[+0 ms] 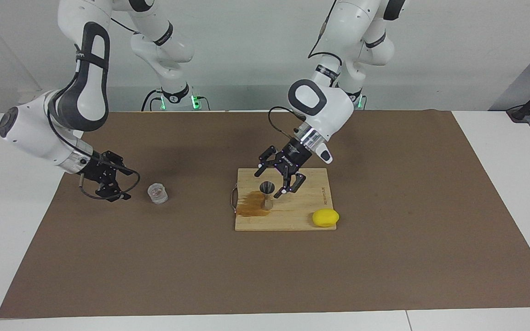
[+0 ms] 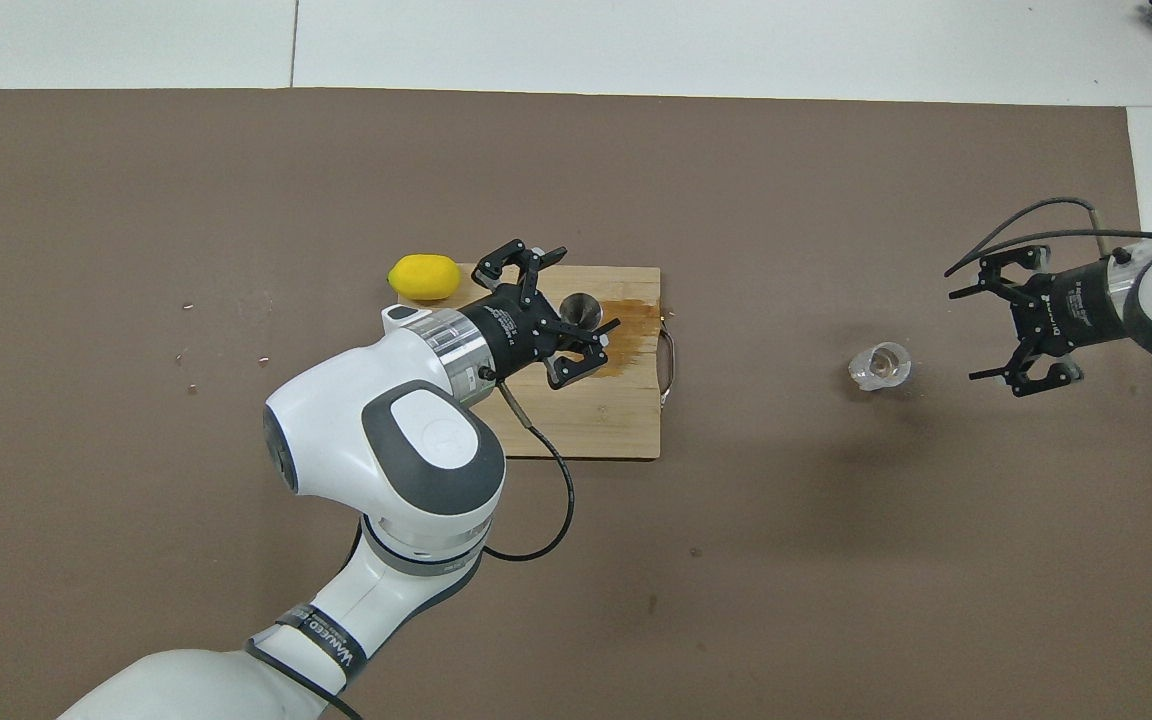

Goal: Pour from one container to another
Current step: 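Withdraw the left gripper while the right gripper reaches the clear glass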

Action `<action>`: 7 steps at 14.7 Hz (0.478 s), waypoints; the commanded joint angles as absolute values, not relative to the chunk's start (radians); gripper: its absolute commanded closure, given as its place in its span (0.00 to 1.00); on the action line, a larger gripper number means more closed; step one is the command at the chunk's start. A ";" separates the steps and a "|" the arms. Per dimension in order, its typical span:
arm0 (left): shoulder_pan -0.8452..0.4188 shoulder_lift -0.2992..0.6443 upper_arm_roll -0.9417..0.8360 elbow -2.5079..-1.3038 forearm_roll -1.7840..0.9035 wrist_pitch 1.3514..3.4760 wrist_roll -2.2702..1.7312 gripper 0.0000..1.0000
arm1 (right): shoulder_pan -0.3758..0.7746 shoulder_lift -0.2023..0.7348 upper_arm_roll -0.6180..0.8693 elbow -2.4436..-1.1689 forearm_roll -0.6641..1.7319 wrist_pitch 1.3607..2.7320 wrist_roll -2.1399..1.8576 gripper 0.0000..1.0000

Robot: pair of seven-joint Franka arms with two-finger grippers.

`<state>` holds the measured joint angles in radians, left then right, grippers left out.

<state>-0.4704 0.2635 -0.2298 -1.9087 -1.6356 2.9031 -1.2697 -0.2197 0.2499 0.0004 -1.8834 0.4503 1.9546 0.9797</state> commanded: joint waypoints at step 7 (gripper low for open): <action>-0.301 0.221 -0.210 -1.913 -1.321 2.579 -1.258 0.00 | -0.288 0.383 0.009 -1.931 0.584 2.020 0.778 0.00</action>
<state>-0.3403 0.2391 -0.2117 -1.9077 -1.4132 2.6559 -1.2660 -0.2622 0.3479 0.0001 -1.9398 0.5372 2.0075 0.8298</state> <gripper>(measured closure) 0.000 0.000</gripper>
